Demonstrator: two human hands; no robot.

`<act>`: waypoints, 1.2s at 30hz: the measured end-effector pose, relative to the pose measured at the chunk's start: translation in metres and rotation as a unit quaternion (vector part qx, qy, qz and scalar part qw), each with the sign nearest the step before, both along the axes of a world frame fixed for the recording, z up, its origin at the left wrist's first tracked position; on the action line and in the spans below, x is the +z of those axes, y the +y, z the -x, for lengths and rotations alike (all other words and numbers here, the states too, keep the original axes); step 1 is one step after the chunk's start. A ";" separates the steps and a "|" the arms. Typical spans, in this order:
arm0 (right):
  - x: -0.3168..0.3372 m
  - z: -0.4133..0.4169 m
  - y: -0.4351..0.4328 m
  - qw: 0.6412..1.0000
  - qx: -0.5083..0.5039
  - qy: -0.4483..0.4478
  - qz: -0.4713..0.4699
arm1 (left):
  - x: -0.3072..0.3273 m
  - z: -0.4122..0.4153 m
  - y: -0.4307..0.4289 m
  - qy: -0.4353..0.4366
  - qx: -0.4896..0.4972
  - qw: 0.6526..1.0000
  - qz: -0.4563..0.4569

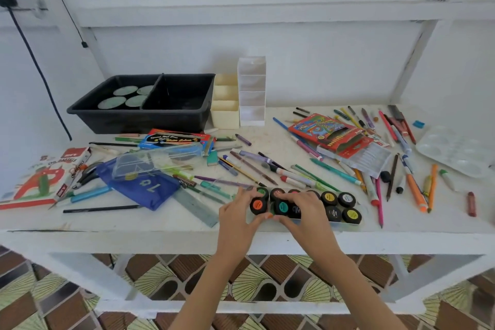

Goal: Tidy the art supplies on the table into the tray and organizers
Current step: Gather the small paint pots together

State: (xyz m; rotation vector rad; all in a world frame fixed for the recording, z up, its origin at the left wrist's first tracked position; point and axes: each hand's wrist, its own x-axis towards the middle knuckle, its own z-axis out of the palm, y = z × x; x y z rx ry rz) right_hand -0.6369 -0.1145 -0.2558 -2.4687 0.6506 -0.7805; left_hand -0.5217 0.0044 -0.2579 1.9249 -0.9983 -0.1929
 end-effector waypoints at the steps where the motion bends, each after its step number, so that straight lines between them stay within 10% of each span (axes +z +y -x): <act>1: -0.001 0.000 0.000 1.000 -0.004 0.008 0.010 | 0.000 0.001 -0.001 -0.007 0.000 1.000 -0.010; 11: 0.004 0.001 0.000 0.993 -0.013 0.071 0.098 | 0.012 0.011 0.000 -0.156 0.041 0.975 -0.152; 36: 0.007 -0.003 -0.005 0.978 -0.014 0.133 0.162 | 0.036 0.005 -0.008 -0.218 -0.010 0.935 -0.278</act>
